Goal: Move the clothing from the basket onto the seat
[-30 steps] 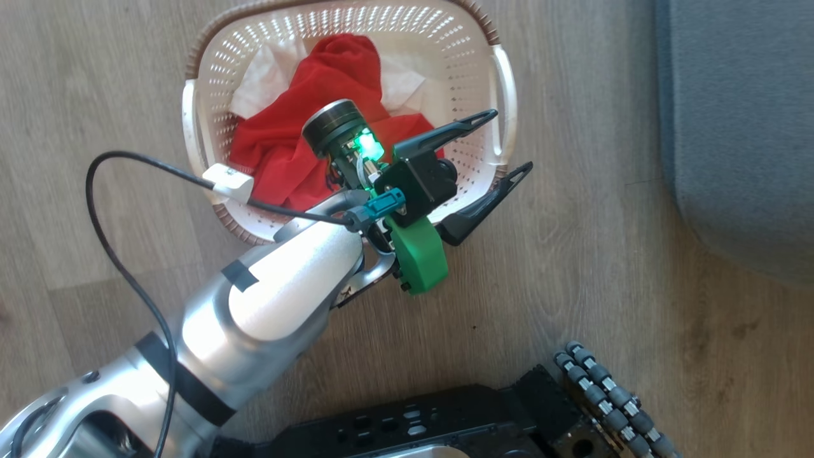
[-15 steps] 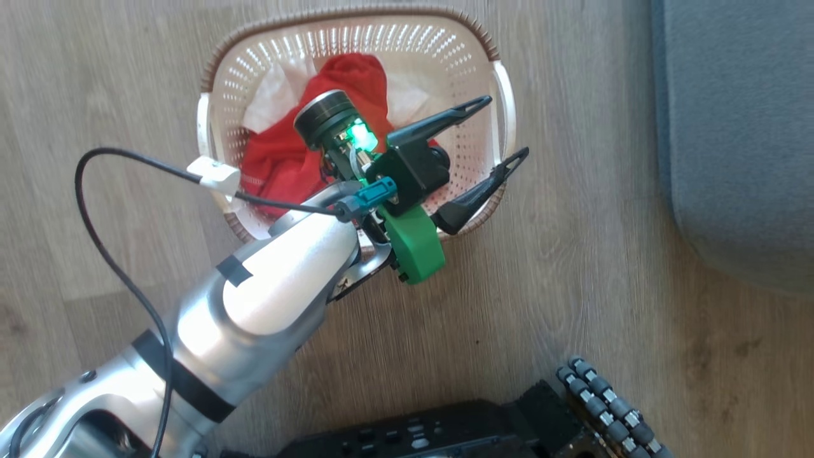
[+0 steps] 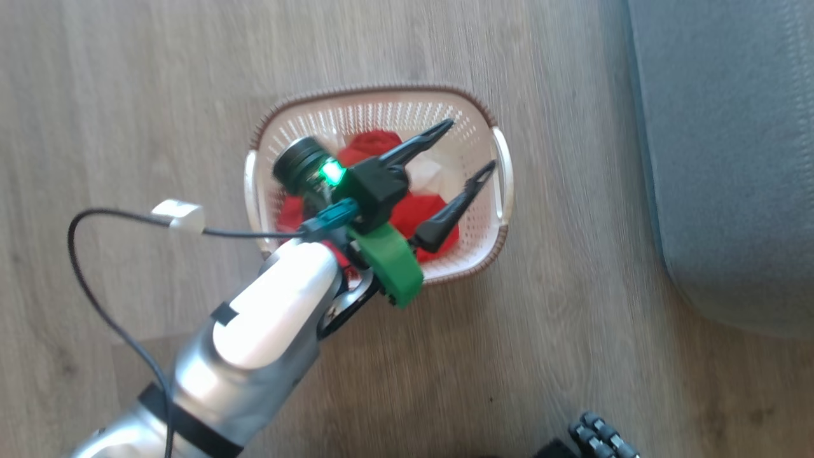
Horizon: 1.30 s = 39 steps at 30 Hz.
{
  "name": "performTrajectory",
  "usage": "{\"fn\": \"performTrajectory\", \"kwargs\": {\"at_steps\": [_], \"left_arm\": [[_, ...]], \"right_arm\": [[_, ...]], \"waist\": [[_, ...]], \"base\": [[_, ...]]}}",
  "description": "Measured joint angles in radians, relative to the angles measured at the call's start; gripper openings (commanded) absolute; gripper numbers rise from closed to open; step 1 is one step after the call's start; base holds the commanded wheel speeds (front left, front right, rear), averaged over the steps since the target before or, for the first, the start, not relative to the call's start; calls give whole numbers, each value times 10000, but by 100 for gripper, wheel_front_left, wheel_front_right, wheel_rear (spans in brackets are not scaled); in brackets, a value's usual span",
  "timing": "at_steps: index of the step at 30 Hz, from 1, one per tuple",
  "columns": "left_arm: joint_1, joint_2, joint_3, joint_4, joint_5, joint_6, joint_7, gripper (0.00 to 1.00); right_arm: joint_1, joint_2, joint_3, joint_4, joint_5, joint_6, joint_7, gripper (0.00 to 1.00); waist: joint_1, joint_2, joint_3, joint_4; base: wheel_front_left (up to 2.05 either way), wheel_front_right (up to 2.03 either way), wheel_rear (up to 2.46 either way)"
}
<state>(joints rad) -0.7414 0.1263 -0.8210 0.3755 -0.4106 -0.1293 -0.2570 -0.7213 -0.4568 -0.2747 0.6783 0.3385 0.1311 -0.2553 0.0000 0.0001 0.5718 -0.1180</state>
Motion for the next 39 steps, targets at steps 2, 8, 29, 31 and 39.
{"fn": "performTrajectory", "kwargs": {"at_steps": [2,8,29,31,39], "left_arm": [[384,-15,376,0,77,0,0,100],[1447,-82,1348,-8,337,0,2,100],[5124,-428,6458,-240,1816,311,2,100],[5427,-472,6895,-414,2004,374,2,100],[6299,-658,7975,-1026,2466,550,2,100]], "right_arm": [[393,136,362,-489,169,0,0,100],[1326,516,1511,-1801,290,0,0,100],[3613,1670,4105,-3104,399,-2,0,100],[3912,1778,4245,-3135,395,0,0,100],[4846,2276,4324,-3189,205,-2,0,100]], "waist": [[0,0,-350,101],[0,0,-1396,512],[-1,0,-4552,1911],[-1,0,-4755,1952],[-1,0,-5265,2004]], "base": [[0,0,0],[0,0,0],[0,0,0],[0,0,0],[0,0,0]]}}
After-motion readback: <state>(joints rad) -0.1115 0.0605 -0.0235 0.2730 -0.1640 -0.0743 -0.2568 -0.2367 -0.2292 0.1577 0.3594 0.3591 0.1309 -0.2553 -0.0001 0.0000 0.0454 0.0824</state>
